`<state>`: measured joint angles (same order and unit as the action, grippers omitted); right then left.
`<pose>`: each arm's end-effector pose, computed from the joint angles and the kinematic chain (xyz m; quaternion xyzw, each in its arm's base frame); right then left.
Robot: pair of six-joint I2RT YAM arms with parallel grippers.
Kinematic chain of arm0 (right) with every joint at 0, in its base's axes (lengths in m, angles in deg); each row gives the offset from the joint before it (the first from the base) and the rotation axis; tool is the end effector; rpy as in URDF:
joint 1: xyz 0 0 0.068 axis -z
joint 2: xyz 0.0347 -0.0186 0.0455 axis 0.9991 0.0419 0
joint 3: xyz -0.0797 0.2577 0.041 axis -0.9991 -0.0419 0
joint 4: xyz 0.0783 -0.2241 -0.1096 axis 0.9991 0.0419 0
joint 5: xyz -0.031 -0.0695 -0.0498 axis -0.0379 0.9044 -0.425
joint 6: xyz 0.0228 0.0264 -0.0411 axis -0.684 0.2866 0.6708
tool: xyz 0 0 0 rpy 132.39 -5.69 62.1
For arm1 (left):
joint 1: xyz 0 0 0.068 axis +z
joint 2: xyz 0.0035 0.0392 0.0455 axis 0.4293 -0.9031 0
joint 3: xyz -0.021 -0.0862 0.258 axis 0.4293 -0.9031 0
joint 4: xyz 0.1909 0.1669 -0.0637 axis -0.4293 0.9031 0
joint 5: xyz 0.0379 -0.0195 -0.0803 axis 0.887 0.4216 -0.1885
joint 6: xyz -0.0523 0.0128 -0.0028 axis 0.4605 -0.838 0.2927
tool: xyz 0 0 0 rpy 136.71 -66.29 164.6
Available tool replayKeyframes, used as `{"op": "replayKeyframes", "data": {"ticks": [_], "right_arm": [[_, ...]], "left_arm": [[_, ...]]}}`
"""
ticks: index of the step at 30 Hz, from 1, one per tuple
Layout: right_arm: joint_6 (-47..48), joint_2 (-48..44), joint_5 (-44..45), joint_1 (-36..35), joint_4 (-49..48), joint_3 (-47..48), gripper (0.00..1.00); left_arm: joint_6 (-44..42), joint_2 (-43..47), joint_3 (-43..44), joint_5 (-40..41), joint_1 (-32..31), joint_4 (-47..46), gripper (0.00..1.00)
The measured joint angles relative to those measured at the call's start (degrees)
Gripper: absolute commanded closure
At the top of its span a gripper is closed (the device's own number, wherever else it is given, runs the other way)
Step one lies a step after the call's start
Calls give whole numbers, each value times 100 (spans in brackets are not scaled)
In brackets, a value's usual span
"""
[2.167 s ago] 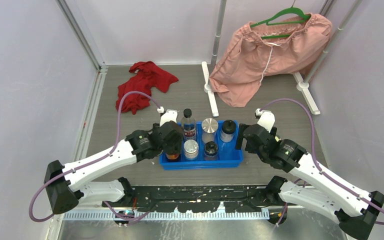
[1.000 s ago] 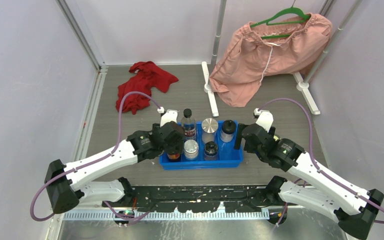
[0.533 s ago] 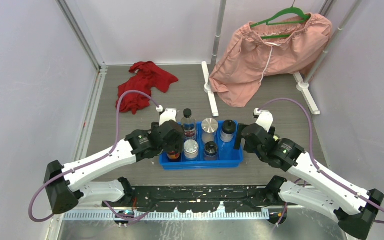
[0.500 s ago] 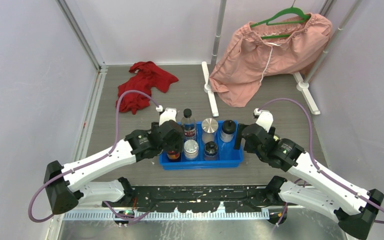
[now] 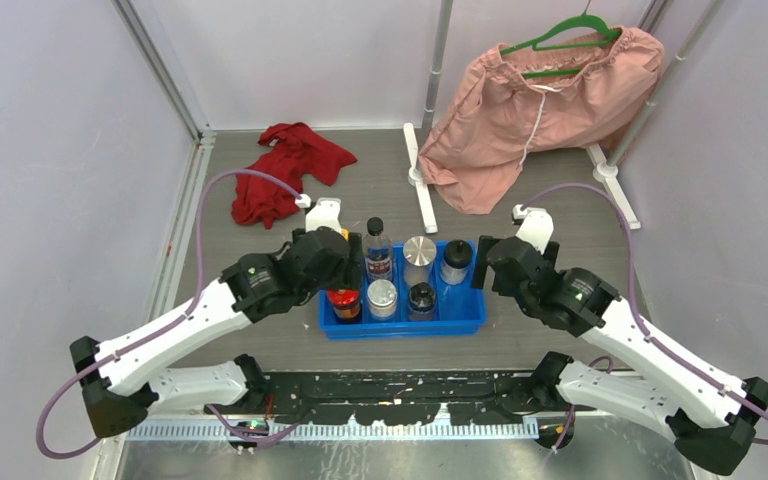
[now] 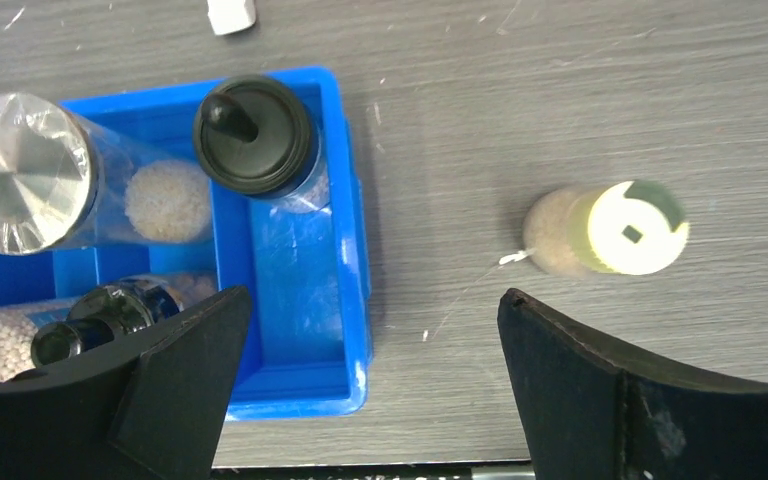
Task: Organize the condiment bottles
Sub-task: Place the bottle in the storage box, then pick up the bottle from the center of the board.
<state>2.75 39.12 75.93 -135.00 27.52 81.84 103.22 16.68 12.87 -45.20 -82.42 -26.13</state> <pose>0.1174 0.0985 0.3045 0.0411 0.9029 0.0306 0.4269 0.1284 -0.1676 0.3347 0.0326 0.9020 -0.1367 0.4082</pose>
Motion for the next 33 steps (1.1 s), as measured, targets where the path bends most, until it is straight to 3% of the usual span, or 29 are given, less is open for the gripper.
{"op": "replayKeyframes", "data": {"ticks": [7,12,18,23,33], "right_arm": [[-70,-114,861,85,706,402,0],[-280,-46,1156,807,1025,413,0],[-643,181,1141,1572,828,57,1],[-1152,162,1178,1690,789,-472,0],[-1740,393,1390,1875,634,-586,0]], "left_arm": [[-83,378,50,2,0,149,27],[-142,472,48,-11,0,184,27],[-219,723,44,-26,0,225,27],[-284,883,-24,-33,0,229,26],[-334,887,-170,-90,0,229,26]]}}
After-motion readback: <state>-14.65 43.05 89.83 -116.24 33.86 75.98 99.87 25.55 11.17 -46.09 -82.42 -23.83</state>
